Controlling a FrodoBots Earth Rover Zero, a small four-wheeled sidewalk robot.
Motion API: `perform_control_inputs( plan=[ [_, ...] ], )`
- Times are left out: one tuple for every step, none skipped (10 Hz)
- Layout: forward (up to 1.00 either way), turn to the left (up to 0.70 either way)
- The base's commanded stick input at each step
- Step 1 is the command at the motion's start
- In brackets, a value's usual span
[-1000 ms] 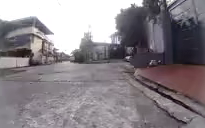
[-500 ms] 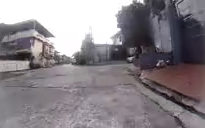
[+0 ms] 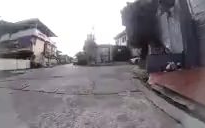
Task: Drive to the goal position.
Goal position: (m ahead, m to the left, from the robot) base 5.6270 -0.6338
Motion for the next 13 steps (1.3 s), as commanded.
perform_control_inputs(
  plan=[
    [0.85, 0.11],
    [0.85, 0.12],
    [0.85, 0.0],
    [0.85, 0.0],
    [0.85, 0.0],
    [0.85, 0.04],
    [0.85, 0.11],
    [0.85, 0.03],
    [0.85, 0.0],
    [0.85, 0.05],
    [0.85, 0.0],
    [0.85, -0.34],
    [0.85, -0.34]
  ],
)
